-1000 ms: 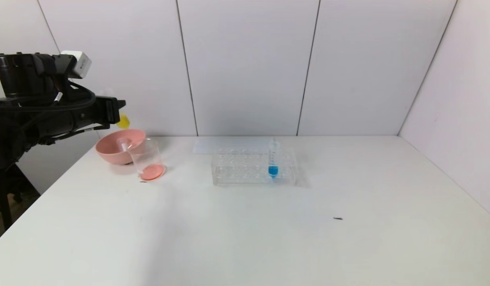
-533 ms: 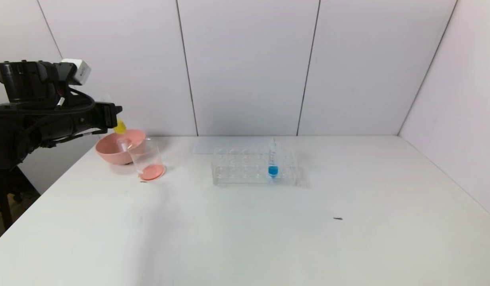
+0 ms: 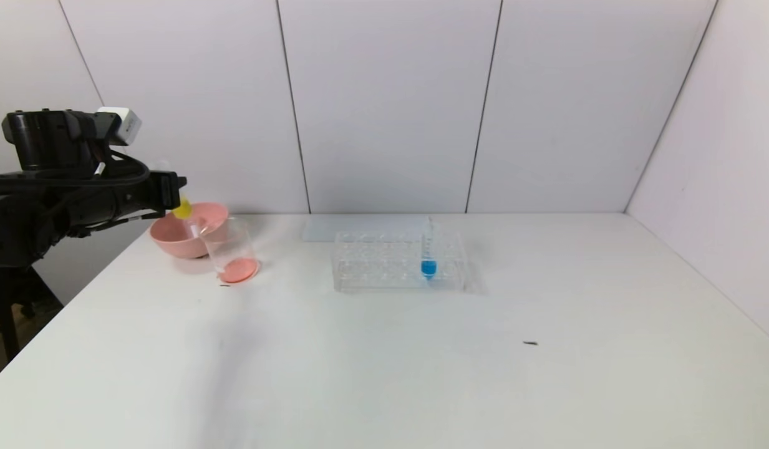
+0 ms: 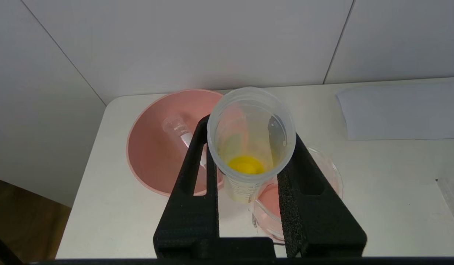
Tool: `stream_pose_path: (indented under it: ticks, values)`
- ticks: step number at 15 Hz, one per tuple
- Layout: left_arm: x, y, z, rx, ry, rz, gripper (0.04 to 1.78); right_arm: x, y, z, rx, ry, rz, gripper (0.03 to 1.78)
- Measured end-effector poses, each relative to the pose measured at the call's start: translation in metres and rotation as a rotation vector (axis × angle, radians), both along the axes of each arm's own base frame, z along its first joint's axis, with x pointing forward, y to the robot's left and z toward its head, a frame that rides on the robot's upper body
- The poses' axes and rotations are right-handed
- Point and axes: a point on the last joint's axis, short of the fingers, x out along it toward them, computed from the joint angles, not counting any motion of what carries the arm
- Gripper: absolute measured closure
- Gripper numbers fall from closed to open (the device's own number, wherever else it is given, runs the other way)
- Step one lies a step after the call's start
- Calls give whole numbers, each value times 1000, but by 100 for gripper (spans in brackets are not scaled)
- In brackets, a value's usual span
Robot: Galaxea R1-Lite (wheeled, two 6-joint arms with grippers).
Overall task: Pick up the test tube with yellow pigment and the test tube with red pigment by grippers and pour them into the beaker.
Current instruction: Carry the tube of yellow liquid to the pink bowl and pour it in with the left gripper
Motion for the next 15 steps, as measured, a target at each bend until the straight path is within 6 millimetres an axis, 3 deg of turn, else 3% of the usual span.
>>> stream_pose_path:
  ticks: [15]
  values:
    - [12,14,-19,-4,50,33,135,0,0,0,0,0,0,11]
